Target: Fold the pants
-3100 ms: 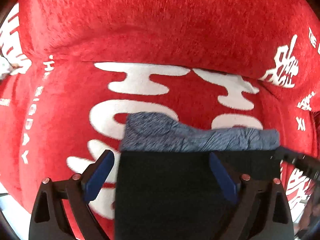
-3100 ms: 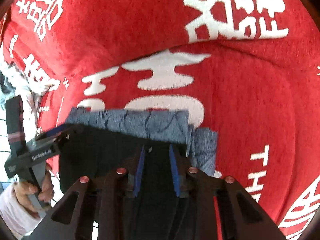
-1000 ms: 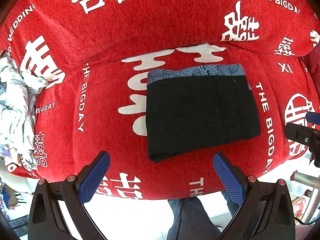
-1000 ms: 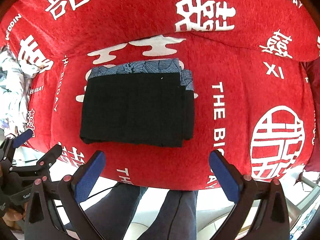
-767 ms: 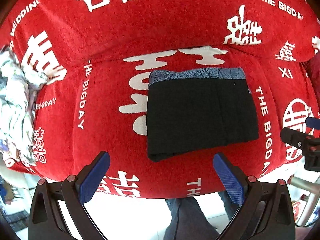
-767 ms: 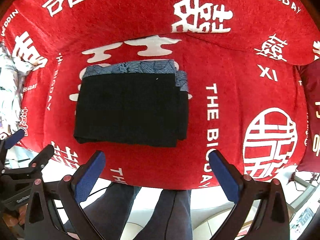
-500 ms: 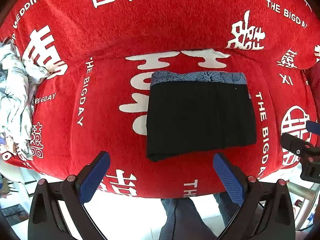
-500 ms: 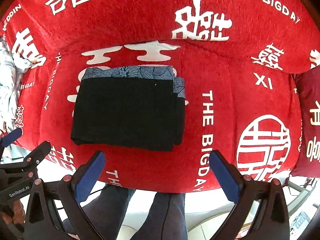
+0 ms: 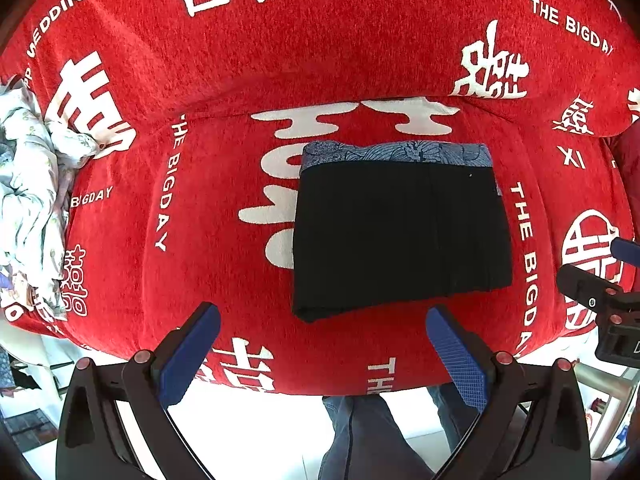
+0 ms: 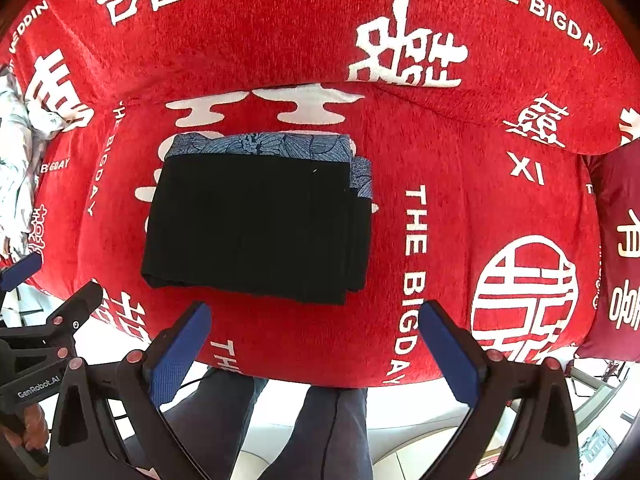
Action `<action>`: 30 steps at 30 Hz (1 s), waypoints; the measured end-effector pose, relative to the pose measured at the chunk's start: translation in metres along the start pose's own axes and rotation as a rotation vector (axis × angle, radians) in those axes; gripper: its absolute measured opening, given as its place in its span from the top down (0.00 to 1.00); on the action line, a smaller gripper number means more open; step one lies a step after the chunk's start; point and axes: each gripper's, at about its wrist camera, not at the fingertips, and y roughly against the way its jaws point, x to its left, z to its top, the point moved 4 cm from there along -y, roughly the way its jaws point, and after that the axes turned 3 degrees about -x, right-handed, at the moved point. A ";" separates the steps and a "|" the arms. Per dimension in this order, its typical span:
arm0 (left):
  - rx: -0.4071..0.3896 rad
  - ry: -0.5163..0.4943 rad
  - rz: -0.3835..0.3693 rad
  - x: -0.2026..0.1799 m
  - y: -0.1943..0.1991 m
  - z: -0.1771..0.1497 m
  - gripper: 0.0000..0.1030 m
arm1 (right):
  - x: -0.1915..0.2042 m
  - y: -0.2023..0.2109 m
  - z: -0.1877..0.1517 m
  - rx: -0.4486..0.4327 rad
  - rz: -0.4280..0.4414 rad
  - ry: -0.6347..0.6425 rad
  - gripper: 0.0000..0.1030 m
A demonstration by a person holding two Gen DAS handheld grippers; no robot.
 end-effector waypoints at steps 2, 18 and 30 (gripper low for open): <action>0.005 0.004 -0.003 0.000 -0.001 -0.002 0.00 | 0.000 0.000 0.000 0.001 0.001 -0.001 0.00; 0.004 0.010 0.001 0.005 -0.002 0.001 0.00 | 0.001 -0.003 0.001 0.007 -0.003 0.006 0.00; 0.004 0.009 0.005 0.006 -0.004 0.002 0.00 | 0.000 -0.004 0.001 0.010 -0.005 0.007 0.00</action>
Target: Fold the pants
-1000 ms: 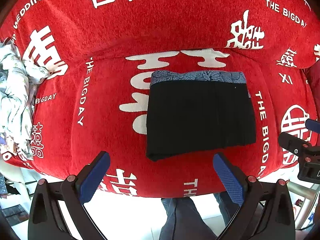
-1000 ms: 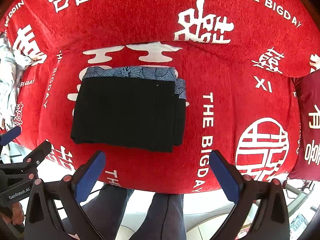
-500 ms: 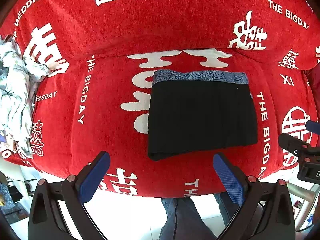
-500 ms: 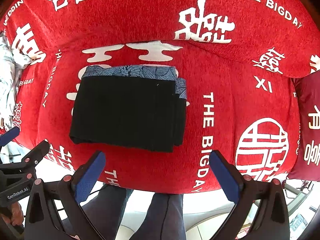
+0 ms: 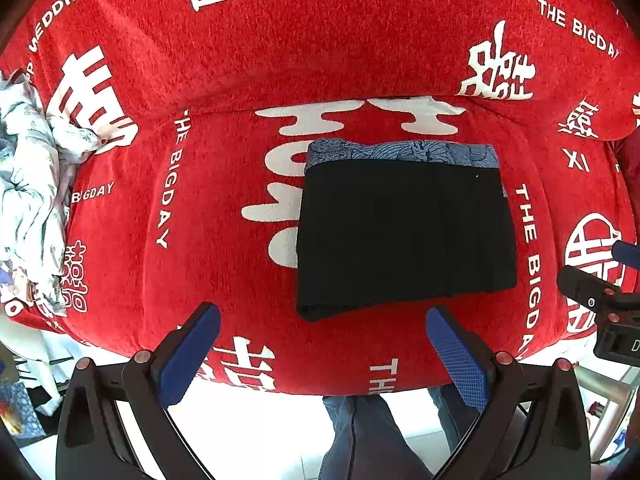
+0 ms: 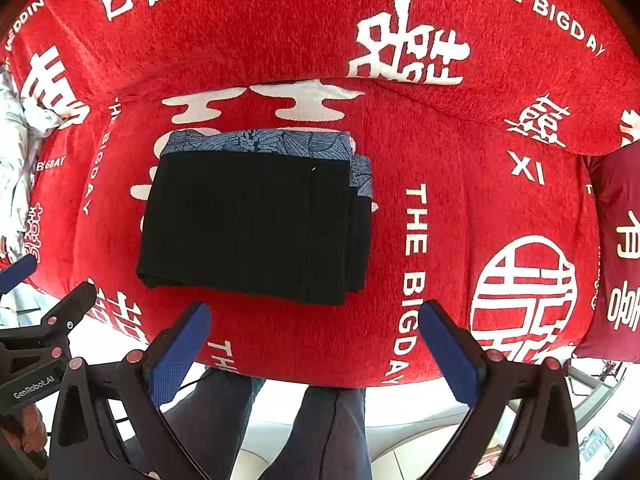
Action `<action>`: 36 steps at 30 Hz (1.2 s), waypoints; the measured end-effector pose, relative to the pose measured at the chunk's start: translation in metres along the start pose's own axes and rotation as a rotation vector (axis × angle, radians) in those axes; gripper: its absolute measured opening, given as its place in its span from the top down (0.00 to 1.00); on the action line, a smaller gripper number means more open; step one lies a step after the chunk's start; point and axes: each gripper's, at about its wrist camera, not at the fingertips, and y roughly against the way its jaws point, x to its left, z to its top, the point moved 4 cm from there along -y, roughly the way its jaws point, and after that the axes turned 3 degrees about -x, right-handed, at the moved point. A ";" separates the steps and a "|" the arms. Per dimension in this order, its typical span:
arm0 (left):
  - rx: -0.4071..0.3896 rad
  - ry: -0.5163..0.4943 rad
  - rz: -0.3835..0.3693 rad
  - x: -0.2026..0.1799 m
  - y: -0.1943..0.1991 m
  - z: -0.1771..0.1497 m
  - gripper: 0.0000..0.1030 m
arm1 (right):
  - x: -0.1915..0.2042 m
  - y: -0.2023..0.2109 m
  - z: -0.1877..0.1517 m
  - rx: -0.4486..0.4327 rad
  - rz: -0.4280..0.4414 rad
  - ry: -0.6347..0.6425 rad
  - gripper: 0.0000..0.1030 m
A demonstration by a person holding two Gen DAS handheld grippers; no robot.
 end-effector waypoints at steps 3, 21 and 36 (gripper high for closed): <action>-0.001 0.004 -0.002 0.002 -0.001 0.002 0.00 | -0.003 -0.003 0.003 0.002 0.000 0.002 0.00; -0.035 -0.073 -0.061 0.002 -0.017 0.018 0.00 | 0.004 -0.005 0.009 -0.026 -0.016 -0.077 0.00; -0.052 -0.024 -0.018 -0.003 -0.008 0.002 0.00 | 0.002 -0.008 0.009 -0.040 -0.029 -0.047 0.00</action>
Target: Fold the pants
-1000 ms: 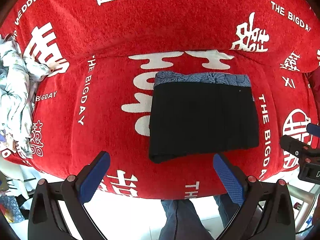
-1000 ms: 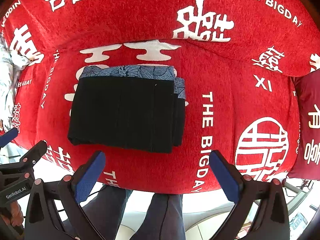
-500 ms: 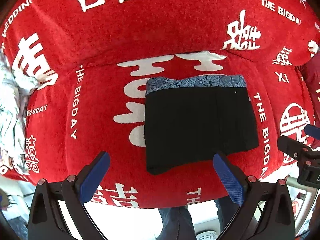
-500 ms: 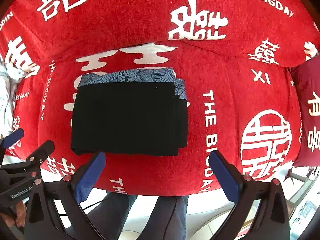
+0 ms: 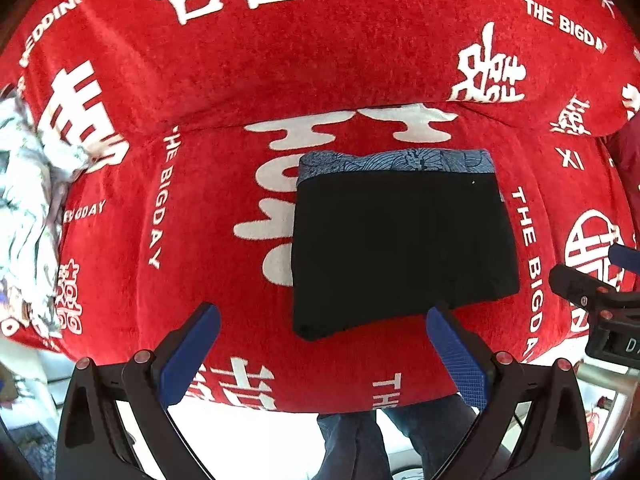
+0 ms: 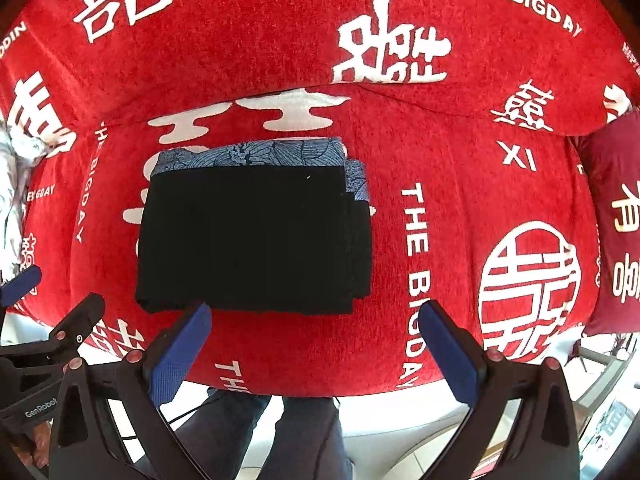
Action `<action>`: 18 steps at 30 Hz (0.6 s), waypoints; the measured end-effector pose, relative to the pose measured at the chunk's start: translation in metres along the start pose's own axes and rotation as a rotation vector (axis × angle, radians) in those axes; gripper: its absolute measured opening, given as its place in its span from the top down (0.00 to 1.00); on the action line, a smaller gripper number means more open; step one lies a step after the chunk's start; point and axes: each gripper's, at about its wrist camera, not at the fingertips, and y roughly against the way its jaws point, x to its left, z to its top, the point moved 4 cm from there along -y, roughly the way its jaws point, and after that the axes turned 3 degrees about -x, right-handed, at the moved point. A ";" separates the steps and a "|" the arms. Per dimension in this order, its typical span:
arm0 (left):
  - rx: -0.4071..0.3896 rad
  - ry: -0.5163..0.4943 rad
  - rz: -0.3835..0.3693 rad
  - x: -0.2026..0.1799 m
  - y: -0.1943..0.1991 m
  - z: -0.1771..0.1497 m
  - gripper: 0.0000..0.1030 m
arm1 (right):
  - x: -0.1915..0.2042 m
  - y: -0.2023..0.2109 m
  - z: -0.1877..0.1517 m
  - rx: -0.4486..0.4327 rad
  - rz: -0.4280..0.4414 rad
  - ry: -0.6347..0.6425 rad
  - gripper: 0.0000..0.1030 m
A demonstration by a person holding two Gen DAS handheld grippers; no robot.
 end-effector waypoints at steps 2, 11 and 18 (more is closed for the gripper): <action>0.006 0.015 0.003 -0.002 0.002 -0.004 0.00 | 0.000 0.002 -0.002 0.001 0.006 0.017 0.00; -0.014 0.071 0.039 -0.007 0.018 -0.008 0.00 | 0.002 0.014 -0.004 -0.010 0.036 0.108 0.00; -0.017 0.097 0.049 -0.006 0.025 -0.012 0.00 | 0.001 0.017 -0.003 -0.011 0.043 0.125 0.00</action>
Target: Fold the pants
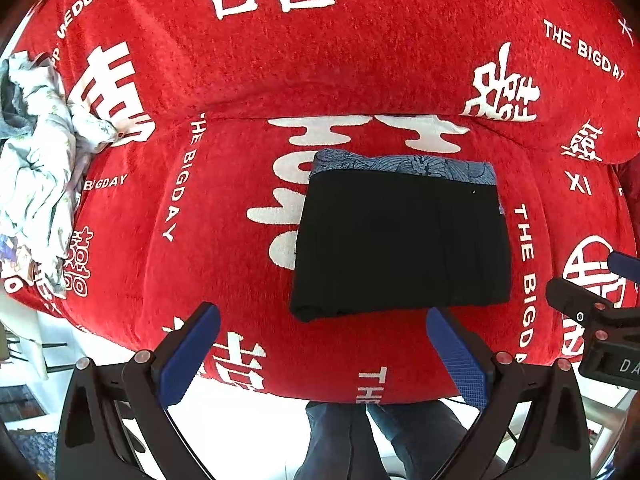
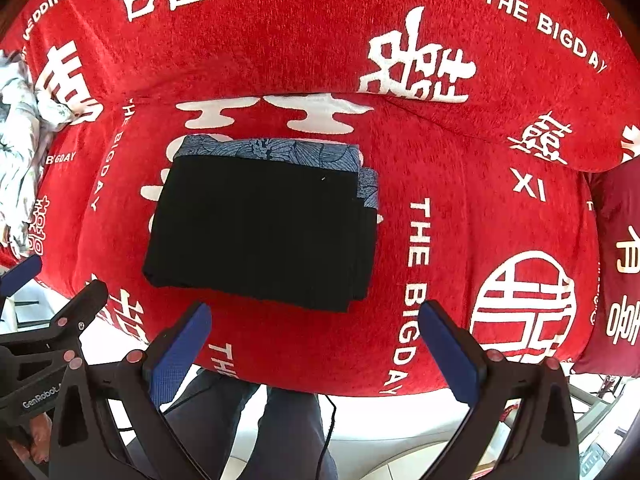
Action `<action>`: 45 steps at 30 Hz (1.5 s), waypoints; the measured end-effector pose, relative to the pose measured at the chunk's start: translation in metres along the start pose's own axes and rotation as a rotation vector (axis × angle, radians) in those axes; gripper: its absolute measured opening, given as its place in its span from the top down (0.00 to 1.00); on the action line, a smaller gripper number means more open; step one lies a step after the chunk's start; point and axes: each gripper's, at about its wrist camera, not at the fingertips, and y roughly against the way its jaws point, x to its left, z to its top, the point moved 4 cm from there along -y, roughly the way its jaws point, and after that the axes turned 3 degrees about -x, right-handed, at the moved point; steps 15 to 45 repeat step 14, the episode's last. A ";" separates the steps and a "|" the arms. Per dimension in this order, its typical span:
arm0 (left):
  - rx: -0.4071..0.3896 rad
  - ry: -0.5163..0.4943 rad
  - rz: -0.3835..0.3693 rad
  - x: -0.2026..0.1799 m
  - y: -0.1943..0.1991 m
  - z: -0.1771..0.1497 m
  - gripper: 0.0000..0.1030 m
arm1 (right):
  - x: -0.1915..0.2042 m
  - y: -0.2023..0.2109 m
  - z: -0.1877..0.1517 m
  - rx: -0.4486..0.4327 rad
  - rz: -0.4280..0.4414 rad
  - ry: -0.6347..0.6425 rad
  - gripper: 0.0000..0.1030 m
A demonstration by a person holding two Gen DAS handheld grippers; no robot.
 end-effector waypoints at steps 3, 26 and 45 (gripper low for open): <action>-0.003 0.010 0.004 0.000 0.001 -0.001 0.00 | -0.001 0.001 0.000 -0.002 -0.002 0.006 0.00; -0.041 0.025 -0.017 0.000 0.005 -0.005 0.00 | -0.001 -0.001 -0.003 0.005 -0.003 0.027 0.00; -0.041 0.025 -0.017 0.000 0.005 -0.005 0.00 | -0.001 -0.001 -0.003 0.005 -0.003 0.027 0.00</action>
